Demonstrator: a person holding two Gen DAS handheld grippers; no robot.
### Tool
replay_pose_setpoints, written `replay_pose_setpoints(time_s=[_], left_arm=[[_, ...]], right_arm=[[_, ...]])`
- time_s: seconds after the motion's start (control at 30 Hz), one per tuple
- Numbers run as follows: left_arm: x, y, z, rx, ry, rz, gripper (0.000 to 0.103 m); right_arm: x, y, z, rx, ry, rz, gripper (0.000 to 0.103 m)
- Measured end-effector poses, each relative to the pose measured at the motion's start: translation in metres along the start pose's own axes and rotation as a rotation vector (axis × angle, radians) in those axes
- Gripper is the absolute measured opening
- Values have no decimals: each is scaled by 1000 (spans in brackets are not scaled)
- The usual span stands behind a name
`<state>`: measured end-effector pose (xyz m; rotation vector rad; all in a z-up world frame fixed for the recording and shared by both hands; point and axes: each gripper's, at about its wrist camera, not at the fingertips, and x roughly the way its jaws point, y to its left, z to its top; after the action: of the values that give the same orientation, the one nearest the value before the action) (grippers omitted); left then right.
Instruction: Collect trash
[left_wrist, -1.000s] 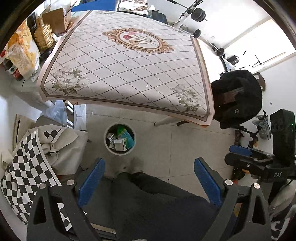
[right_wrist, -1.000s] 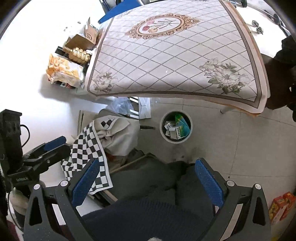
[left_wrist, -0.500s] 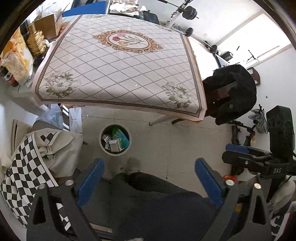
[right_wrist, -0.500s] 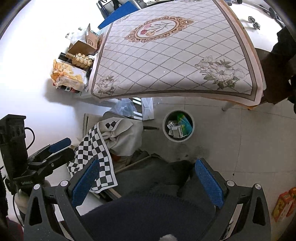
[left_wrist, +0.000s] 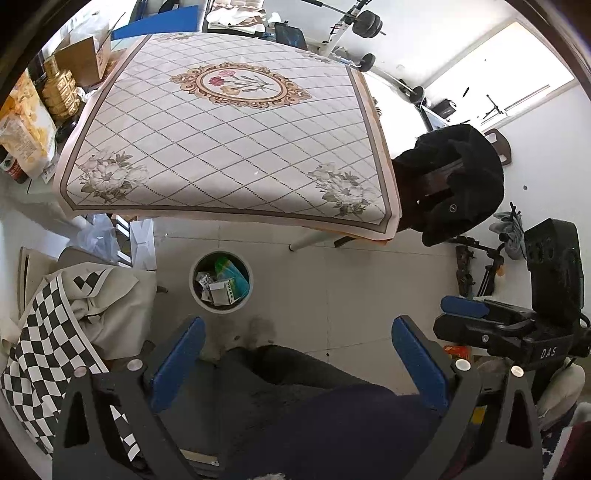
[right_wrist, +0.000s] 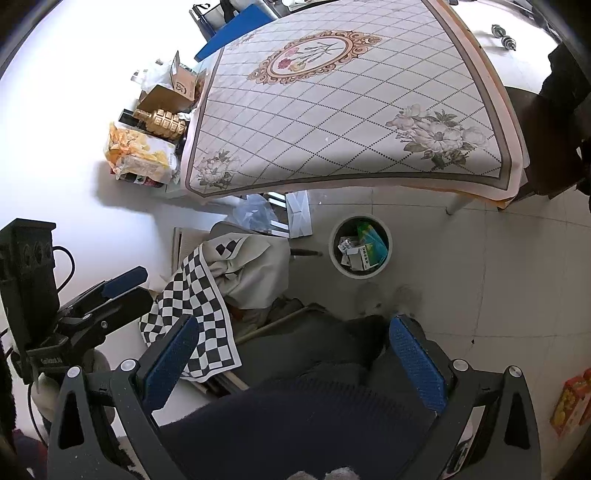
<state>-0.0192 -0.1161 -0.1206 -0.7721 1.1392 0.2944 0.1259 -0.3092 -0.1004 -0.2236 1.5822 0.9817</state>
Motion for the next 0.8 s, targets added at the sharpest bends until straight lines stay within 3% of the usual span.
replay_pose_setpoints(time_s=[0.8], left_arm=[[0, -6, -2, 16, 7, -15, 103]], right_arm=[[-3, -6, -11, 9, 2, 10, 103]])
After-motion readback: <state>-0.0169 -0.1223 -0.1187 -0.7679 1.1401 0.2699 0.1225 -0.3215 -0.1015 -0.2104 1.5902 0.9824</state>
